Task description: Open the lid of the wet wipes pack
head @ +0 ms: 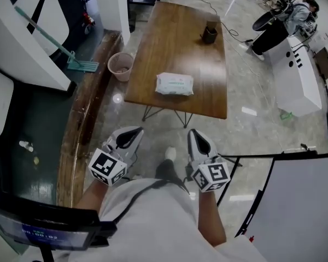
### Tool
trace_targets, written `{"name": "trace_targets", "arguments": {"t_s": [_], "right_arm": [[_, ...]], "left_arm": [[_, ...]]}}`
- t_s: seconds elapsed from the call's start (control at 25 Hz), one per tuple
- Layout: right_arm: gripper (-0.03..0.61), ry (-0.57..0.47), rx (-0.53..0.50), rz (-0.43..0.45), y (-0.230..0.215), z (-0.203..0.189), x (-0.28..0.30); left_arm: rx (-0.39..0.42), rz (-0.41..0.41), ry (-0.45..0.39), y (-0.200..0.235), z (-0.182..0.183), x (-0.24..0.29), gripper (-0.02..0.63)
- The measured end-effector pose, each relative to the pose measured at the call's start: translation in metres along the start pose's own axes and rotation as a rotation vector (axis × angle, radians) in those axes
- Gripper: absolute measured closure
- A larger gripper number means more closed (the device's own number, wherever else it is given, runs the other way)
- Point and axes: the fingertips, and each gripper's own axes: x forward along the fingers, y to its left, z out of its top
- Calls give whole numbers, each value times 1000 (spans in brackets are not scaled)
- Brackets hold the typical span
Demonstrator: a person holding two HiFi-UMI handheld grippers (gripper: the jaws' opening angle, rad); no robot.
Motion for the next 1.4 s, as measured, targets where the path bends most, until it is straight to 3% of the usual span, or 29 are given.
{"name": "trace_targets", "arguments": {"t_s": [0.48,0.84,1.04,1.4], "right_arm": [[569,67,-55,192,-66,35,75],[570,127,-55,305,-130,28,97],[570,149,-66,344,-155,23,106],[571,166,-68,379,-155,24,118]], "left_arm": [[-20,100,21,28,24,106,611],[16,139,67,23,33,180,611],[13,161,78,22,31,200,612],[-35,180,90,41,23,200,611]]}}
